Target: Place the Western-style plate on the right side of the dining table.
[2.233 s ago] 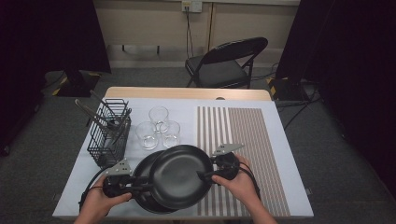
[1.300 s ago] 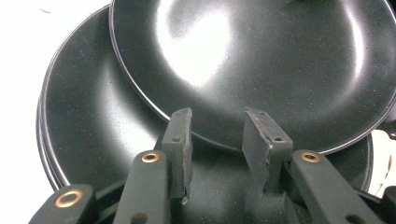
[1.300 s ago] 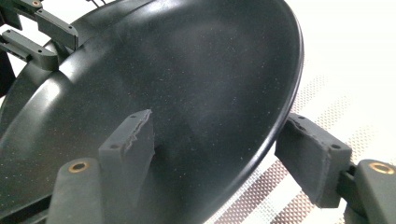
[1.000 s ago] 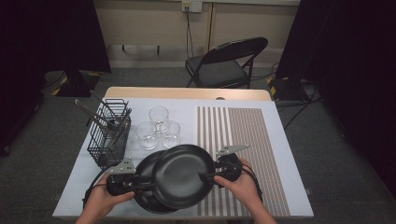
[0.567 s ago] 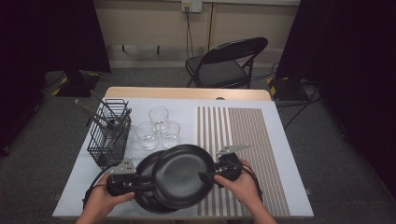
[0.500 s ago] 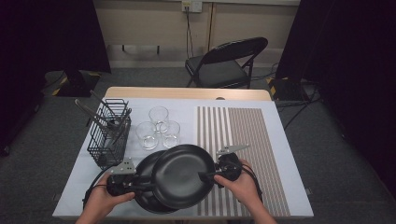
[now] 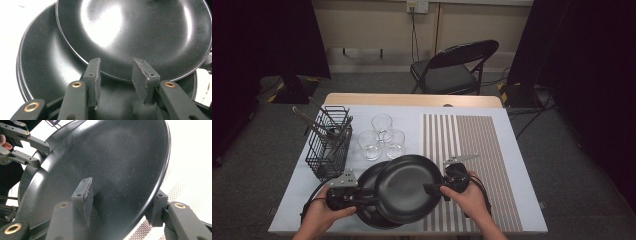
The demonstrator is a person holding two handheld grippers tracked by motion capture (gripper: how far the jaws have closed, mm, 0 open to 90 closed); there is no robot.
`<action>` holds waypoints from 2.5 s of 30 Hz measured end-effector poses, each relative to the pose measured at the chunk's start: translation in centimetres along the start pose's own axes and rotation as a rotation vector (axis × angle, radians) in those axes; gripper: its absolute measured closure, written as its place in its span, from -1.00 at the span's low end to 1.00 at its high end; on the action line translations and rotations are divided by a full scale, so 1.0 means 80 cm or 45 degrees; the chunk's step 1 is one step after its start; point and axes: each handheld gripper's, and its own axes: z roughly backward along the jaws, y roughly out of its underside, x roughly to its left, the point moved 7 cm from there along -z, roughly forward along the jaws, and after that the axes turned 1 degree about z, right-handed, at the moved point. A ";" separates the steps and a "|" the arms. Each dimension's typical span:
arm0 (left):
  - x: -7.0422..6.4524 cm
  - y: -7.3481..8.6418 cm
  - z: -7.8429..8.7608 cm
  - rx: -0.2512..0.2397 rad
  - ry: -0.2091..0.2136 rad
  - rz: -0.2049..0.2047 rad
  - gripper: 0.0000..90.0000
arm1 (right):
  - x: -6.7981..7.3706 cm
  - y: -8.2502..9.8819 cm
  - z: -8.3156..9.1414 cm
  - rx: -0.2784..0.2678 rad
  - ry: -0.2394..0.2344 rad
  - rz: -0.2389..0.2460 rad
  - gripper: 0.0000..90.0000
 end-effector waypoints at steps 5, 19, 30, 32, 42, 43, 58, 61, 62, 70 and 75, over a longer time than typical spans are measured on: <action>-0.001 0.000 0.000 0.003 -0.004 0.001 0.30 | -0.001 0.000 0.001 -0.003 -0.009 -0.044 0.12; -0.002 -0.001 0.000 -0.005 0.017 -0.005 0.20 | -0.010 -0.004 0.003 -0.008 -0.061 -0.346 0.48; -0.007 -0.011 0.003 -0.057 0.020 -0.045 -0.36 | -0.019 -0.009 0.009 -0.070 -0.186 -0.666 0.77; -0.009 -0.012 0.005 -0.067 0.029 -0.033 -0.41 | -0.020 -0.011 0.009 -0.076 -0.182 -0.672 0.77; -0.008 -0.018 0.016 -0.120 0.037 0.003 -0.57 | -0.021 -0.018 0.008 -0.107 -0.214 -0.712 0.78; -0.008 -0.018 0.016 -0.123 0.036 0.001 -0.57 | -0.022 -0.017 0.008 -0.109 -0.218 -0.720 0.78; -0.008 -0.020 0.015 -0.123 0.036 0.014 -0.60 | -0.035 -0.020 0.020 -0.182 -0.223 -0.801 0.78; -0.009 -0.020 0.014 -0.121 0.042 0.013 -0.60 | -0.037 -0.019 0.020 -0.180 -0.223 -0.811 0.78; -0.009 -0.020 0.013 -0.122 0.044 0.014 -0.60 | -0.038 -0.019 0.020 -0.183 -0.224 -0.815 0.78; -0.010 -0.020 0.012 -0.124 0.051 0.020 -0.59 | -0.043 -0.021 0.026 -0.221 -0.260 -0.877 0.78; -0.010 -0.020 0.013 -0.126 0.054 0.018 -0.59 | -0.045 -0.023 0.031 -0.234 -0.254 -0.876 0.77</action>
